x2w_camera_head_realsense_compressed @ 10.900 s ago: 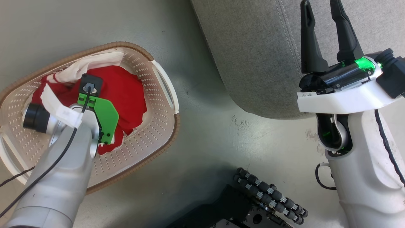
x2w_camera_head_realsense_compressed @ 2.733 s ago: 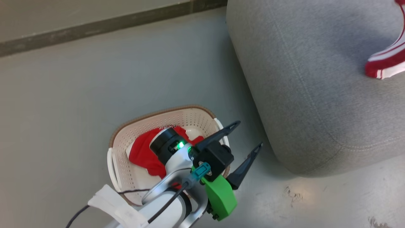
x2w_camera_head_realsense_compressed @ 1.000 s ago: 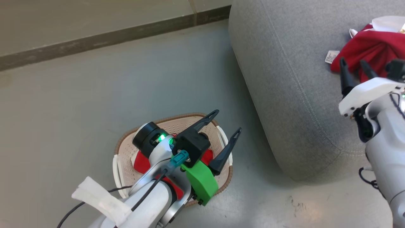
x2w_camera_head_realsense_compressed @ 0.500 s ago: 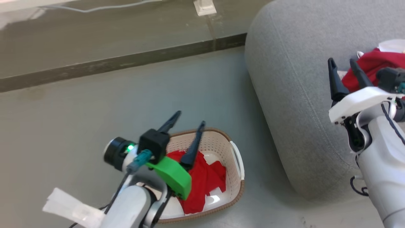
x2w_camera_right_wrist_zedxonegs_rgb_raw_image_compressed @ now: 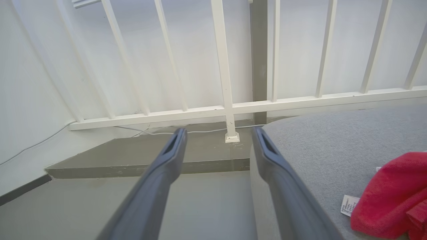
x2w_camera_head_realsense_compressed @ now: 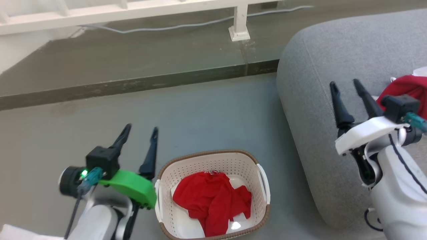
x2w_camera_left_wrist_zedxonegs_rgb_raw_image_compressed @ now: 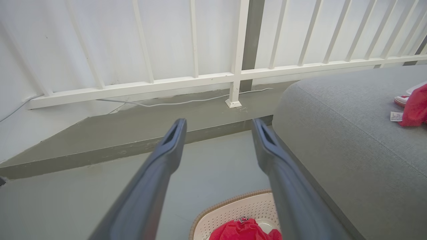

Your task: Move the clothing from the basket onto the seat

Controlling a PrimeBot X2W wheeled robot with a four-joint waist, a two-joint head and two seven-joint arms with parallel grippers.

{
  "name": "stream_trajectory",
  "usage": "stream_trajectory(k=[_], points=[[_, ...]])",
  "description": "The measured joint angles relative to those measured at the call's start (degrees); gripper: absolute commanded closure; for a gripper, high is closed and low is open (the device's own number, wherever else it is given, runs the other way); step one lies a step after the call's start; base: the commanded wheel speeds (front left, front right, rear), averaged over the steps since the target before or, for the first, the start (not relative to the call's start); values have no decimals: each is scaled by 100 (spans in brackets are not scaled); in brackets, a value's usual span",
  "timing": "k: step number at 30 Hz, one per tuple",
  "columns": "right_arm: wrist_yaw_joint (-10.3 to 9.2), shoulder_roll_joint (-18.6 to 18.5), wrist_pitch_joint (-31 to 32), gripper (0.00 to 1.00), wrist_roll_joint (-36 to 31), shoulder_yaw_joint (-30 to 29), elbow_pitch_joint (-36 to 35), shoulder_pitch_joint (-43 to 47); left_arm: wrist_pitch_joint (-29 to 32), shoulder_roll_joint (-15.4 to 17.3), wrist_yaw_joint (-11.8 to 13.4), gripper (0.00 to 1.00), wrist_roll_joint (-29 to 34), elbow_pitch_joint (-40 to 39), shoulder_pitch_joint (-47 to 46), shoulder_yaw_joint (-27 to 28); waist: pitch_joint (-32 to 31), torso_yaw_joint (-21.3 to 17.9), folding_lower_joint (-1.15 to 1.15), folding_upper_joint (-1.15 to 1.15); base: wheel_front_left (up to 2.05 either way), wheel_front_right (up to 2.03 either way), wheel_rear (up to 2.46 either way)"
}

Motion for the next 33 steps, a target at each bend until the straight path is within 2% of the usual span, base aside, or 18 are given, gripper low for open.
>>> stream_trajectory(k=[10,22,33], points=[[-215,79,-3,0,-247,53,-755,789,-130,-29,0,0,210,234,652,901,-302,150,0,0,0,0,0],[-412,161,-7,0,-254,127,-1123,1588,-181,-240,1,0,302,238,1186,1328,-525,116,0,0,0,0,0],[-469,159,29,0,-254,149,-1596,1906,-112,-405,1,0,559,21,1424,1349,-620,93,0,0,0,0,0]])
